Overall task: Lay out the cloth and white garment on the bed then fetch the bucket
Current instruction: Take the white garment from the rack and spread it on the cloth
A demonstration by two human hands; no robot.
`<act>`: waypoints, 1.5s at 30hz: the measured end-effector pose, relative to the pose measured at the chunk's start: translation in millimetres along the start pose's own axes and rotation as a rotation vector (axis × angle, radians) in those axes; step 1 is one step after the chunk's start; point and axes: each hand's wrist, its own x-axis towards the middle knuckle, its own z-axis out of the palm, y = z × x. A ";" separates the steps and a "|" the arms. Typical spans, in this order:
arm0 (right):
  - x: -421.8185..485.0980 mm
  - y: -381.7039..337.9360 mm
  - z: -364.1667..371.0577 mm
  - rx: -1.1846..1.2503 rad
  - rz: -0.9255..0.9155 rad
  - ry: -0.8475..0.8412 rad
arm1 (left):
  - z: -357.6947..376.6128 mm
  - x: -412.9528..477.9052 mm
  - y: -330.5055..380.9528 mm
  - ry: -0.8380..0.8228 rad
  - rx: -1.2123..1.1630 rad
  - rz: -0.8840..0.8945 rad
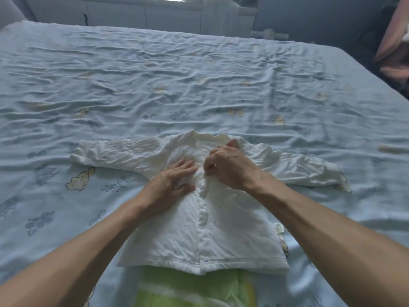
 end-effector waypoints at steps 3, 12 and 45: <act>-30.8 22.8 -10.2 0.035 0.016 0.086 | 1.5 1.1 -0.1 -0.001 0.010 0.002; -90.7 36.7 24.2 0.143 0.178 0.177 | 3.5 -1.4 5.3 0.023 0.036 -0.003; -140.7 13.1 20.6 0.244 0.114 0.144 | 13.0 -35.9 18.1 -0.023 -0.023 0.045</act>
